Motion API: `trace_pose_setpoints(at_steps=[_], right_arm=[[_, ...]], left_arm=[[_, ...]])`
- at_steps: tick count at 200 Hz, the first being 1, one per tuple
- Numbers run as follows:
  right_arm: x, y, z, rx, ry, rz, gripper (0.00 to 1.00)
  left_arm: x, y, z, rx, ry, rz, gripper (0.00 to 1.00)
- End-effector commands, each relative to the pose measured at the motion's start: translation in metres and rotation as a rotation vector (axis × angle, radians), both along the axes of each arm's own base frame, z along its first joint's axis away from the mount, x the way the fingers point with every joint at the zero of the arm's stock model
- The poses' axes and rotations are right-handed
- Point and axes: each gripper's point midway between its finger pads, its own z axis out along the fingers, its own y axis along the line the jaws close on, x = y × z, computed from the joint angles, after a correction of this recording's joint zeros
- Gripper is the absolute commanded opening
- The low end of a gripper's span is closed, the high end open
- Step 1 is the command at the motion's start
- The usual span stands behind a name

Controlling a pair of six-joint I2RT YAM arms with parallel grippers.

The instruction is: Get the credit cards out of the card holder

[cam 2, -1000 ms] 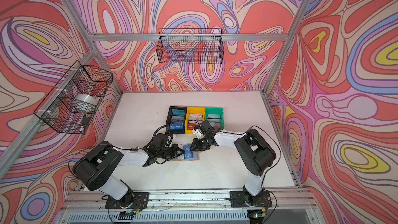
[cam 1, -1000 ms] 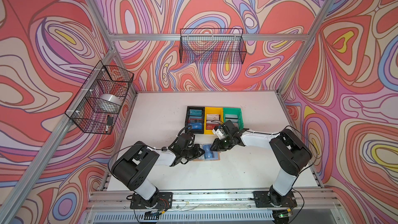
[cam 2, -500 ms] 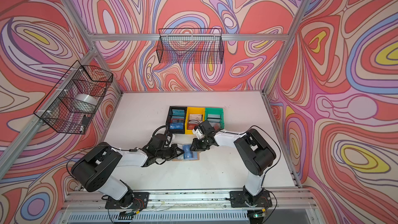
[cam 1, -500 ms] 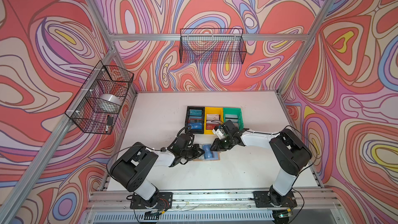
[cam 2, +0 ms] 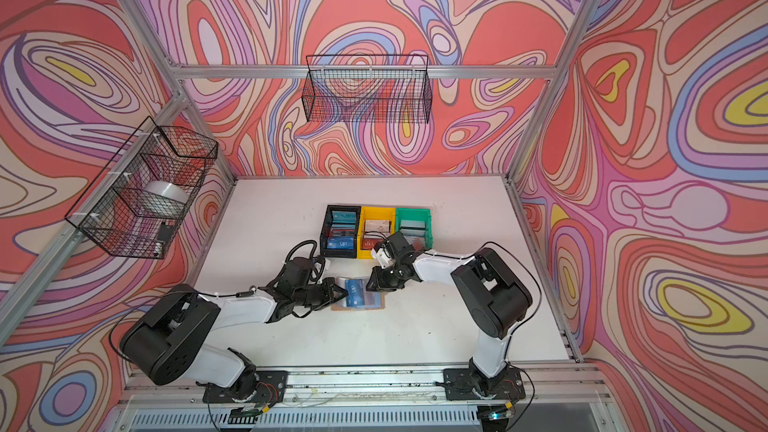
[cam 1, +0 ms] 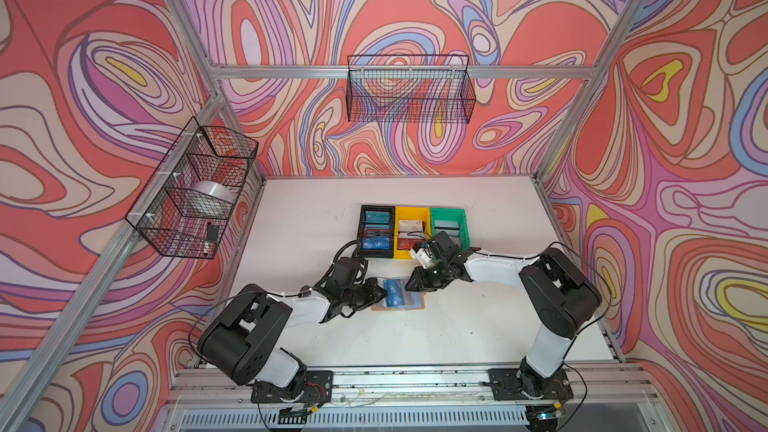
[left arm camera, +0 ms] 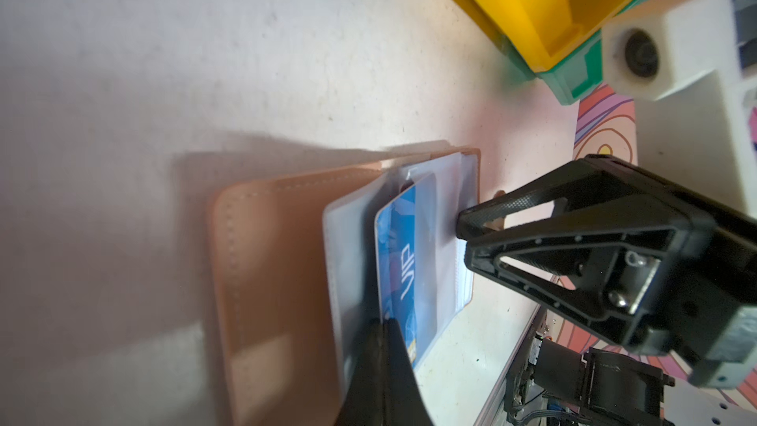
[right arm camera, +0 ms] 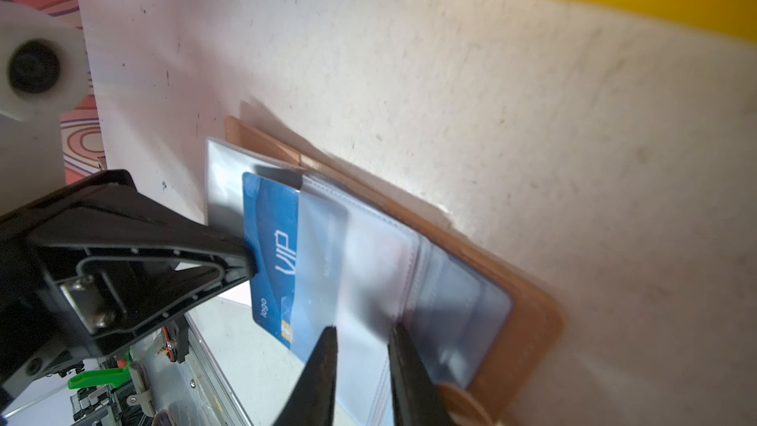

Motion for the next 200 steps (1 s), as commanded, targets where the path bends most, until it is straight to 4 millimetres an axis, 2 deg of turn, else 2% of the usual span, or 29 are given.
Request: trace_pose_setpoints(at_steps=[1,77,124,200], right_arm=[[-0.017,-0.010,-0.029,-0.069,0.070,0.012,0.26],[-0.021,0.006,0.000,0.038,0.045,0.101,0.28],[-0.020,0.014,0.027,0.106,0.020,0.163,0.29],[-0.014,0.018,0.043,0.189,0.035,0.196,0.31]], left_arm=[[-0.009,0.015,-0.009,0.039,0.034,0.014,0.00],[-0.001,0.022,0.018,-0.016,-0.025,0.042,0.00],[0.002,0.025,0.015,-0.033,-0.030,0.069,0.00],[0.013,0.016,0.025,-0.122,-0.086,0.081,0.00]])
